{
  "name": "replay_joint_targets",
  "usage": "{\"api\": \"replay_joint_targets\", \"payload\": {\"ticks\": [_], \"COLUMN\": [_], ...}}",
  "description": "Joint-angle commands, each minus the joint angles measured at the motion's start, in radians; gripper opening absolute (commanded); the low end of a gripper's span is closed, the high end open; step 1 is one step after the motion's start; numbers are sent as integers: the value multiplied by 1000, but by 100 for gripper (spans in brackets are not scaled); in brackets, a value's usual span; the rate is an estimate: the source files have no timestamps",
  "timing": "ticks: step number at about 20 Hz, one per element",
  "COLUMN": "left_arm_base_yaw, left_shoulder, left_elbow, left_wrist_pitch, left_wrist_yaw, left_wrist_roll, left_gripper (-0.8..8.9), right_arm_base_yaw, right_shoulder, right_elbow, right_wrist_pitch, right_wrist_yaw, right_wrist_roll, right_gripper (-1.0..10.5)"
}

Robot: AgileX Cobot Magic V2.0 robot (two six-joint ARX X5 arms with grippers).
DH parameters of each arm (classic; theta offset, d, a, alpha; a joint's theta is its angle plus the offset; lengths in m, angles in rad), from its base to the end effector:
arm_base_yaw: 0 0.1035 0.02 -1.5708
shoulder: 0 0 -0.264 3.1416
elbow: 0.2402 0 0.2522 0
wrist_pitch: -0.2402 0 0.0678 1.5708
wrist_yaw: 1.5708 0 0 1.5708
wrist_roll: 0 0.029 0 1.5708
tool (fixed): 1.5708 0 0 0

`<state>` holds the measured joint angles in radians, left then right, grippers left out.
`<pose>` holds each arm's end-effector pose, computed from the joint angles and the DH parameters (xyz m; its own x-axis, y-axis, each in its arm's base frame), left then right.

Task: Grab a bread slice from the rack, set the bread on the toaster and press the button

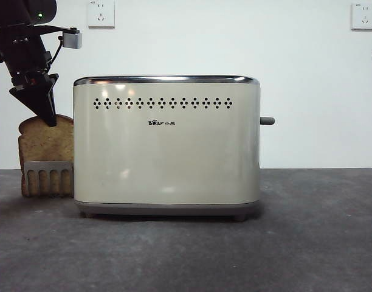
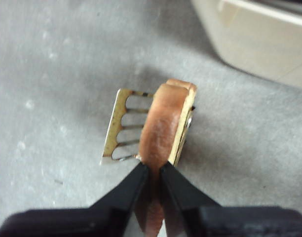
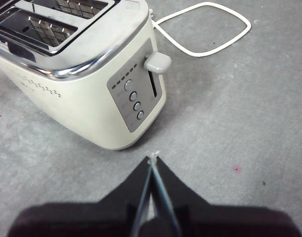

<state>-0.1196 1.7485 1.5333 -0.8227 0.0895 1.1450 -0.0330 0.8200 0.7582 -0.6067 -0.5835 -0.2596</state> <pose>0.3650 -0.0465 0.2864 0.4917 -0.1491 -0.8579 0.8465 0.3126 0.4309 0.1607 0.0107 0.2843 0.6727 0.5290 -0.5172 -0.5500 0.8252 0.1286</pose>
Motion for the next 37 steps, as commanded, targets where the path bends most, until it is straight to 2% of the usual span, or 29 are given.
{"api": "replay_joint_targets", "payload": {"ticks": [1,8,17,23,26,29,32,37], "left_arm_base_yaw": [3,3,-24,-138,-239,-330,-409,-485], "left_shoulder": [7,-73,-309,-496,-548,-575,-571,-570], "left_elbow": [-1,-1,-1,0,0,6,34,41], "left_wrist_pitch": [8,18,29,-23,-53,-99,-130,-124], "left_wrist_yaw": [8,4,-10,-20,-83,-91,-91,-90], "left_wrist_roll": [19,31,14,-32,-151,-160,-215,-230], "left_gripper": [-8,-8,-9,-9,-9,-9,-9,-9], "right_arm_base_yaw": [1,1,1,1,1,1,1,1], "right_shoulder": [2,2,2,2,2,2,2,2], "right_elbow": [3,3,3,3,3,3,3,3], "right_wrist_pitch": [-2,-1,-23,-70,-80,-80,-80,-82], "right_wrist_yaw": [-4,-4,-4,-4,-4,-5,-5,-4], "right_wrist_roll": [-8,-8,-7,-7,-7,-7,-6,-6], "right_gripper": [-7,-7,-7,-7,-7,-7,-7,-7]}}
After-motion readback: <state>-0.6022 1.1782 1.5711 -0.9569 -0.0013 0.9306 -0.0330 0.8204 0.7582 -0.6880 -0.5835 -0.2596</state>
